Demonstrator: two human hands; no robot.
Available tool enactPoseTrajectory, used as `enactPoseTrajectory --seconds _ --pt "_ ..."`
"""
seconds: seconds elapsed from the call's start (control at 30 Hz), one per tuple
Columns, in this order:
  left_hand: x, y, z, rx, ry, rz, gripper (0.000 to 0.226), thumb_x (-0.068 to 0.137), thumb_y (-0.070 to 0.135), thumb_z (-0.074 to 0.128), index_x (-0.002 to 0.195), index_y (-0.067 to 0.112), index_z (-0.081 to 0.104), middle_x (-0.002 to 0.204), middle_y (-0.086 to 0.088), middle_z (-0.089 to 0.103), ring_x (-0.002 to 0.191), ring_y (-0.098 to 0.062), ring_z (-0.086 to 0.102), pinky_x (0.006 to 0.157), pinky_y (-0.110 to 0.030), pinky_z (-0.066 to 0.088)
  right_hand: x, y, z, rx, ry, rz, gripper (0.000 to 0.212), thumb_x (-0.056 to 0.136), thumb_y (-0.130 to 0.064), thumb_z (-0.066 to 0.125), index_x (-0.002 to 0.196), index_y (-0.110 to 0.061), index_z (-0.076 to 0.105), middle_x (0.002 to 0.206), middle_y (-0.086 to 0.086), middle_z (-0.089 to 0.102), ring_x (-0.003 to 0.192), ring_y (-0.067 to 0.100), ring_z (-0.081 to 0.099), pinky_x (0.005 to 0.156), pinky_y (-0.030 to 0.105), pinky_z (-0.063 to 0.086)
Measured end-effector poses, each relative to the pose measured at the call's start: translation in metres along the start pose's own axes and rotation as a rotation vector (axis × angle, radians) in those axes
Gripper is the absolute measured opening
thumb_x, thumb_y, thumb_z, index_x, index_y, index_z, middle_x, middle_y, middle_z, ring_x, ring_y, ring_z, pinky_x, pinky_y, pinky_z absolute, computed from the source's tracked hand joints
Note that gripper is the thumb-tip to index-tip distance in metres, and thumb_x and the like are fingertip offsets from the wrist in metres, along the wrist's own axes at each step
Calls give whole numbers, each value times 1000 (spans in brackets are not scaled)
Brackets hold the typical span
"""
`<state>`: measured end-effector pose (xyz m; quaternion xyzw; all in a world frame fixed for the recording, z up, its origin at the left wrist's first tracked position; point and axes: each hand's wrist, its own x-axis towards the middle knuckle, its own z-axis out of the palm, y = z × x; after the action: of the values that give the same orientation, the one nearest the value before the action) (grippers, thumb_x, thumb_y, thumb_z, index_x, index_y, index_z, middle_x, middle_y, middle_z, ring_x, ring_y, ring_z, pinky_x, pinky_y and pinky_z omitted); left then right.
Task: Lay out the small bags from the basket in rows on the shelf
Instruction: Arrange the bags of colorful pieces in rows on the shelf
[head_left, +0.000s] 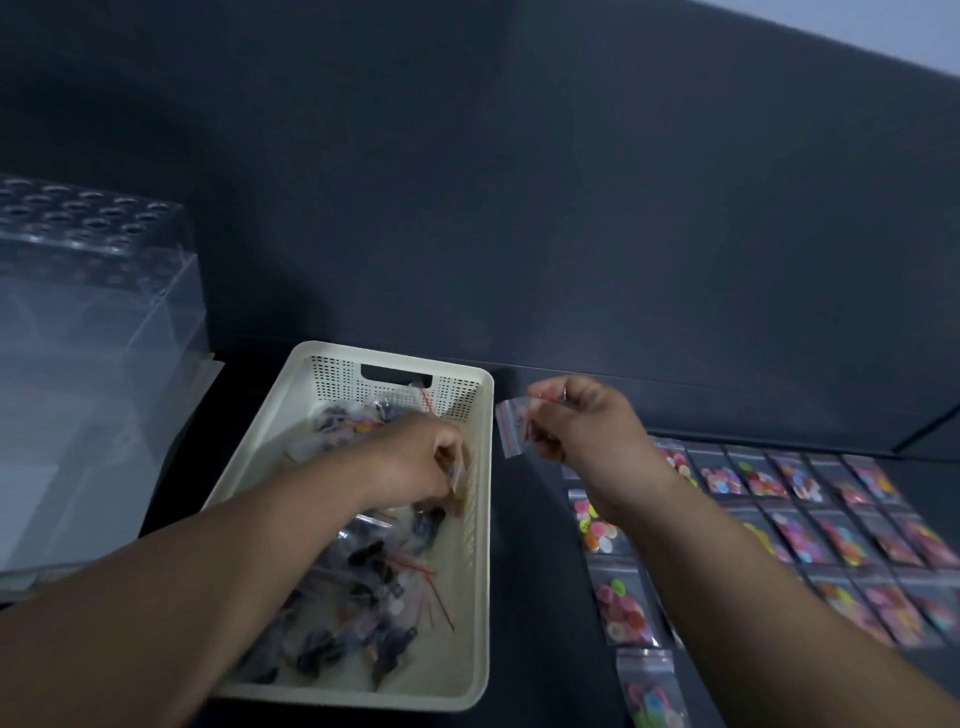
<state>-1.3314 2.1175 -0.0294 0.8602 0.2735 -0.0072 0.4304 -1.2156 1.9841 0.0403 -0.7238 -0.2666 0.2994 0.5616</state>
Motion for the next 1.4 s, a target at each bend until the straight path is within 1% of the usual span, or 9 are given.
enactPoseTrajectory --seconds 0.13,0.27,0.37,0.47,0.67,0.8,1.03,1.2,1.4 --pt "-7 2 1 -81 94 52 24 68 4 60 66 28 58 72 2 66 69 -16 63 70 -45 55 -2 0 -2 18 -4 -2 9 91 -3 55 99 -5 60 68 0 57 55 5 52 51 14 46" --pt "-21 18 -18 -375 221 -6 26 73 -9 62 72 17 56 73 -3 71 69 -15 64 59 -26 44 -4 -1 -5 76 -21 12 9 91 -4 56 91 -11 59 69 1 59 52 3 54 52 16 47" --pt "-35 32 -30 -583 279 -63 19 78 0 67 80 17 58 86 -8 70 69 -13 61 55 -22 41 -8 -4 -10 155 -68 43 10 91 -6 56 87 -15 58 74 2 63 59 8 55 56 20 47" --pt "-51 53 -31 -706 262 -99 12 83 8 66 85 16 58 80 -5 68 63 -9 61 57 -20 40 -14 -8 -18 236 -161 99 14 93 -7 52 83 -15 59 70 1 64 60 10 53 52 20 46" --pt "-73 99 -16 -806 145 -157 11 86 7 62 95 13 62 70 1 61 57 -6 50 54 -18 40 -28 -8 -45 364 -260 164 20 92 2 48 82 -11 59 69 4 61 62 12 57 50 20 51" --pt "-78 128 7 -840 75 -175 13 86 8 63 98 12 63 82 -3 62 71 -10 51 53 -17 41 -35 -5 -73 426 -171 144 21 87 10 50 81 -9 55 64 5 61 51 11 60 52 23 53" --pt "-70 170 64 -842 73 -221 20 85 9 63 105 10 62 83 -2 62 69 -9 52 54 -18 41 -51 14 -132 389 15 89 22 86 3 58 72 -12 53 68 6 59 57 14 55 57 25 50" --pt "-66 196 107 -819 30 -243 17 85 9 64 102 10 64 85 -4 66 70 -11 54 57 -19 41 -71 29 -165 417 -100 61 21 86 6 58 75 -12 54 70 5 57 61 14 55 62 26 52" --pt "-71 207 142 -788 126 -244 7 85 4 63 89 8 59 69 -3 60 59 -10 48 56 -24 40 -84 46 -205 209 -379 88 22 83 1 64 85 -20 59 80 1 64 74 15 61 64 26 49"
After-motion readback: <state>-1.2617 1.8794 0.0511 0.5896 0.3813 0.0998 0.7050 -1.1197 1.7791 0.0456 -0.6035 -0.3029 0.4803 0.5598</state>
